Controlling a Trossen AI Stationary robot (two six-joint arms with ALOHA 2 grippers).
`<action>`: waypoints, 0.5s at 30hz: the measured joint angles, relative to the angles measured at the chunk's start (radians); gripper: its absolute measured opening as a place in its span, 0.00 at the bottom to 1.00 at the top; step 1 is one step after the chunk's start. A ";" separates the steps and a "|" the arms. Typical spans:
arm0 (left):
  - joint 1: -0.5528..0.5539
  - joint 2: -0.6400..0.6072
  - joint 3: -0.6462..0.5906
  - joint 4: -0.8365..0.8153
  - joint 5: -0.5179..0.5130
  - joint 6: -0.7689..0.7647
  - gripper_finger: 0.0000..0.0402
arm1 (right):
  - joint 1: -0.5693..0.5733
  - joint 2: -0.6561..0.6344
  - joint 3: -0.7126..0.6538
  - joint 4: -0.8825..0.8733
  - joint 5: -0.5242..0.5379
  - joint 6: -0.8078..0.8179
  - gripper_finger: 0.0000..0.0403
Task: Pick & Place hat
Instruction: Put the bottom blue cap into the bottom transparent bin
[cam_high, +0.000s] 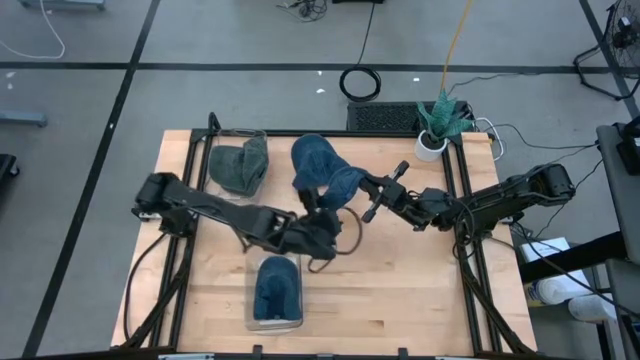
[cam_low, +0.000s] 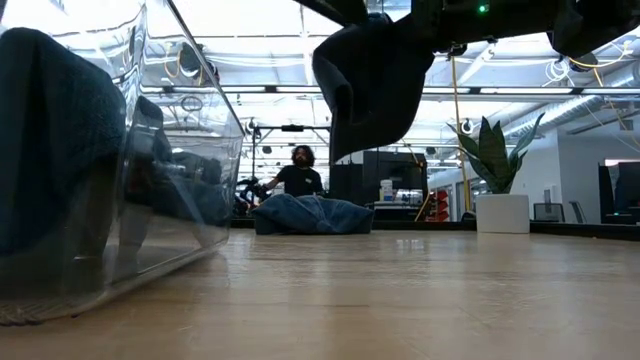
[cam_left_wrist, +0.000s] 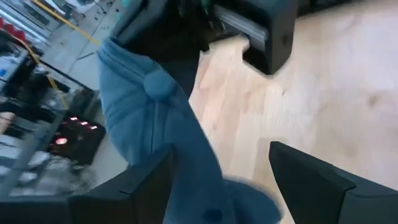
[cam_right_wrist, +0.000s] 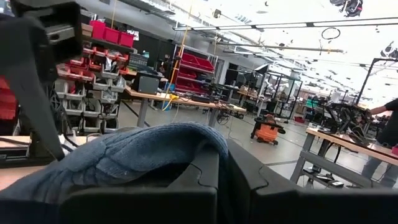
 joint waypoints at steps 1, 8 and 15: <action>0.000 0.020 0.021 -0.012 -0.013 0.008 0.67 | 0.000 0.000 0.000 0.000 0.001 0.000 0.00; -0.008 0.081 0.060 -0.005 -0.116 0.014 0.67 | 0.000 0.000 0.000 -0.007 0.000 -0.001 0.00; 0.031 0.081 0.062 -0.020 -0.210 -0.034 0.67 | 0.000 0.000 0.000 0.002 -0.002 0.000 0.00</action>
